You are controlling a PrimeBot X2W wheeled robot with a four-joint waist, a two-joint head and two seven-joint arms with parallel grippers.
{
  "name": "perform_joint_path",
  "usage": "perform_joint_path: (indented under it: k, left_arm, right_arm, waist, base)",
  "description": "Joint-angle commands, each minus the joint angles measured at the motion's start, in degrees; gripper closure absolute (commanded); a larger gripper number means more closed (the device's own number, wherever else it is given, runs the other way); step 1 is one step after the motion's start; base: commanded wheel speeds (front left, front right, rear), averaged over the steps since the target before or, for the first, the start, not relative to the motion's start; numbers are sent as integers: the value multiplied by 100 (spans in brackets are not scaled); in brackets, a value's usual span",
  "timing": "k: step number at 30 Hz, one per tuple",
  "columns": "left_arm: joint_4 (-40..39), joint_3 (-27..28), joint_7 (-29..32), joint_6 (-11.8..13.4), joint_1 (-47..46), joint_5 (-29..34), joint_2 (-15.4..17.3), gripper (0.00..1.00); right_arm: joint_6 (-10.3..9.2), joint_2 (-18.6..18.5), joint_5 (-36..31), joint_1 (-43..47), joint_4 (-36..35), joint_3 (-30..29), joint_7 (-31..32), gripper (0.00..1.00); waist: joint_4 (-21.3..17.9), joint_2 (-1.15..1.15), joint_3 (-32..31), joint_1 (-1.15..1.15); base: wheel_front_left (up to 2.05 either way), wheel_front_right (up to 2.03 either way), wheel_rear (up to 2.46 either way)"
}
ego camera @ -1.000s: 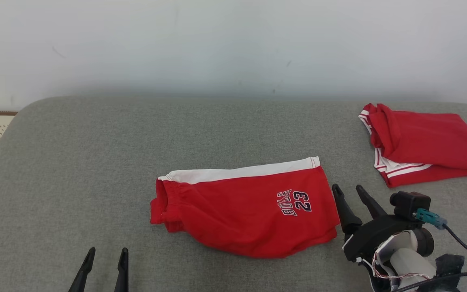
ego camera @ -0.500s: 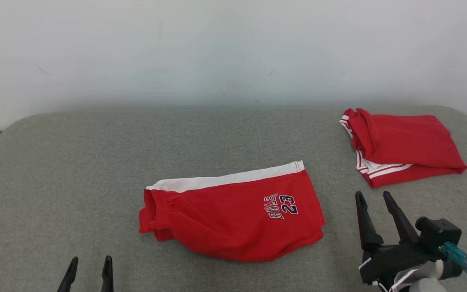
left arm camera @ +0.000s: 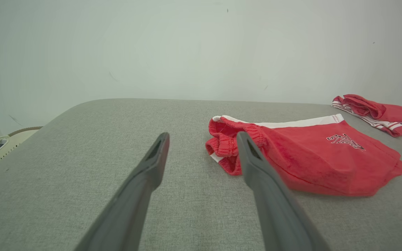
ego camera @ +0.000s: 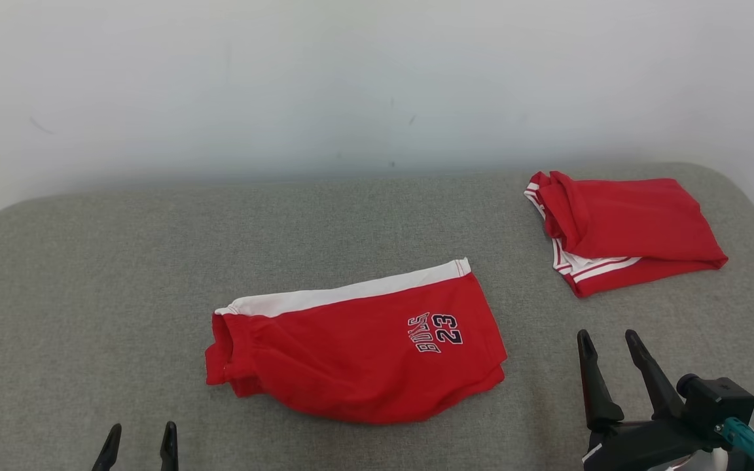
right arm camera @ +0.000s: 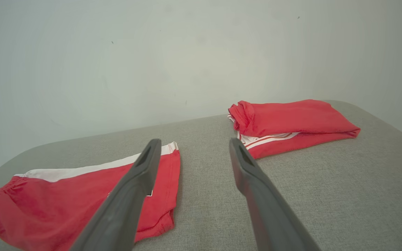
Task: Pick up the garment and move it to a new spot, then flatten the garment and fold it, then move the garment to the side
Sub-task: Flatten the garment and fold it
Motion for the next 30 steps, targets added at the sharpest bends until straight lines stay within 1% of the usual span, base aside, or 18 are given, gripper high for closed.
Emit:
perform_joint_path:
  k: [1,10,30]
  left_arm:
    - [-22,-14,16,12,46,-11,45,0]
    - [-55,-98,150,18,-2,66,135,0]
    - [-122,-126,150,65,23,-36,220,0]
  right_arm:
    - [0,18,-42,80,-81,-1,53,0]
    - [0,60,-90,157,-141,11,183,0]
    - [0,85,-103,145,-51,16,190,0]
  waist:
    - [-19,0,3,0]
    - [19,0,5,0]
    - [-9,0,20,0]
  base:
    - [0,0,0]
    - [0,0,0]
    - [0,0,0]
